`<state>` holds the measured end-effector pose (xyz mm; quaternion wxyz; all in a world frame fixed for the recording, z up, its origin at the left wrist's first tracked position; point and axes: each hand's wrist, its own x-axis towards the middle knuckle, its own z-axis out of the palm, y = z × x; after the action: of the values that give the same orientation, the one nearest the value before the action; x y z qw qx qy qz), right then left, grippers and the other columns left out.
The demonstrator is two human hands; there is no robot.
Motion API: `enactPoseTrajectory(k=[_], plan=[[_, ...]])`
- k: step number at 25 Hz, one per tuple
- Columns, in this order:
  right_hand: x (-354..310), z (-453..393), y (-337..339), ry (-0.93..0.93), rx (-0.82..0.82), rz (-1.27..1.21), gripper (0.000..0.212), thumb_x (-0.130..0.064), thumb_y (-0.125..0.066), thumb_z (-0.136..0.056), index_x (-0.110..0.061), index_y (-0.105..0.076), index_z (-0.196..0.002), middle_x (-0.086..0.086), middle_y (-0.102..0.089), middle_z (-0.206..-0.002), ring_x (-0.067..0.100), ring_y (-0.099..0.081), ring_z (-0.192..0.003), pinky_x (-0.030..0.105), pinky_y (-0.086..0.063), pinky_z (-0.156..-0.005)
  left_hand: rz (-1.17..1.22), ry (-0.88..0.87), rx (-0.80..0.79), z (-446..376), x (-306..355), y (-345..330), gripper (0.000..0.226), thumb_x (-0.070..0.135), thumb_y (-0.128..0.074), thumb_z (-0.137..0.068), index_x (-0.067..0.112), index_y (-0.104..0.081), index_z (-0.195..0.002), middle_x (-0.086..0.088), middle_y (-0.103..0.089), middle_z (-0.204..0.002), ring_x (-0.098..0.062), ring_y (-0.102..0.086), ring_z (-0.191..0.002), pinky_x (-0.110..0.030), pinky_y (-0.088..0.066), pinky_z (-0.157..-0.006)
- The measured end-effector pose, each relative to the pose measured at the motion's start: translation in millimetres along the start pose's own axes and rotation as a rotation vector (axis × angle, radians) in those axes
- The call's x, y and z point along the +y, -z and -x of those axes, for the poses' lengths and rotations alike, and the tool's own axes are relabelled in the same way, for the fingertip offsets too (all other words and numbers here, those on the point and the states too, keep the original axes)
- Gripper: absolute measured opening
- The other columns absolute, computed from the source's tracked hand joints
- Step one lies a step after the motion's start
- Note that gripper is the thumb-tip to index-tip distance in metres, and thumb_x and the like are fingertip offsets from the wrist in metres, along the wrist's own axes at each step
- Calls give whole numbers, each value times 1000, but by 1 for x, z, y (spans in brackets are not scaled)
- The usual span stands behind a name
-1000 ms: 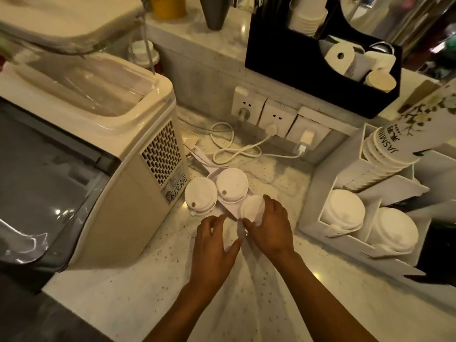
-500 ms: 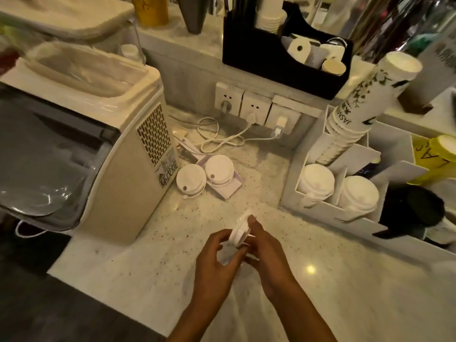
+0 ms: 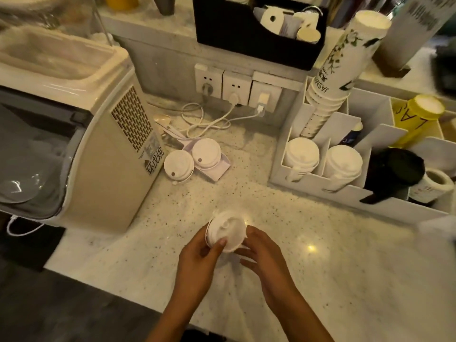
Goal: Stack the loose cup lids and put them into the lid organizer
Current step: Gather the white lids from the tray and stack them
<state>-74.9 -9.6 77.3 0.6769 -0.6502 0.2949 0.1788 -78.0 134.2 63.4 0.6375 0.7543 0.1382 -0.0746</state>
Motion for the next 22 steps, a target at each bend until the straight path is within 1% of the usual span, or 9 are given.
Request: enactPoseTrajectory(k=[2, 4, 7, 10, 12, 15, 17, 20, 22], plan=[[4, 2, 7, 59, 63, 117, 37, -42, -60, -93, -36, -55, -130, -5, -65, -126, 13, -66, -104, 37, -55, -92, 43, 68, 2, -2, 1, -2, 29, 23, -72, -87, 35, -63, -111, 16, -74, -98, 4, -70, -88, -13, -55, -70], [6, 7, 9, 151, 93, 258, 39, -37, -63, -93, -40, -51, -130, -11, -60, -131, 5, -61, -105, 24, -52, -87, 80, 140, -3, -1, 1, -3, 21, 23, -71, -87, 29, -59, -104, 13, -72, -95, 1, -72, -80, -13, -55, -63], [15, 16, 12, 269, 64, 425, 64, -45, -73, -83, -42, -40, -138, -19, -48, -141, 5, -55, -114, 28, -51, -95, 74, 176, -16, 1, 0, -3, 22, 29, -69, -88, 26, -60, -107, 4, -73, -102, -12, -74, -86, -21, -59, -67], [25, 19, 16, 369, -20, 490, 91, -55, -79, -71, -41, -29, -146, -22, -37, -145, 0, -41, -130, 27, -38, -109, 99, 200, -55, 5, -2, -1, 22, 28, -69, -89, 22, -63, -108, -2, -76, -100, -17, -75, -85, -31, -61, -74], [32, 20, 15, 394, -22, 553, 100, -64, -78, -66, -44, -23, -147, -26, -32, -146, -2, -33, -132, 25, -31, -110, 107, 215, -86, 10, -1, -1, 20, 27, -69, -89, 21, -64, -108, -5, -77, -97, -19, -76, -83, -32, -61, -73], [39, 19, 14, 463, 3, 559, 85, -76, -67, -67, -52, -29, -139, -33, -37, -139, -5, -37, -129, 24, -35, -109, 114, 204, -89, 14, 3, -3, 19, 25, -69, -89, 19, -66, -106, -3, -78, -94, -17, -75, -82, -28, -60, -68], [42, 18, 18, 499, 54, 549, 77, -84, -60, -66, -54, -35, -133, -36, -40, -134, -4, -40, -126, 23, -38, -108, 120, 202, -94, 14, 4, -5, 17, 24, -68, -89, 19, -69, -106, 0, -78, -91, -15, -75, -82, -29, -61, -71], [51, 14, 29, 535, 188, 644, 77, -79, -63, -68, -44, -39, -133, -28, -41, -129, -2, -39, -121, 16, -35, -102, 79, 237, -120, 15, -1, -12, 14, 25, -69, -90, 23, -71, -103, 4, -78, -89, -13, -75, -84, -33, -60, -81], [61, 9, 35, 556, 296, 741, 80, -78, -64, -68, -38, -40, -132, -24, -40, -126, 3, -40, -119, 18, -33, -99, -22, 225, -164, 14, -10, -18, 13, 26, -68, -90, 30, -71, -102, 7, -78, -89, -11, -74, -85, -33, -60, -83]])
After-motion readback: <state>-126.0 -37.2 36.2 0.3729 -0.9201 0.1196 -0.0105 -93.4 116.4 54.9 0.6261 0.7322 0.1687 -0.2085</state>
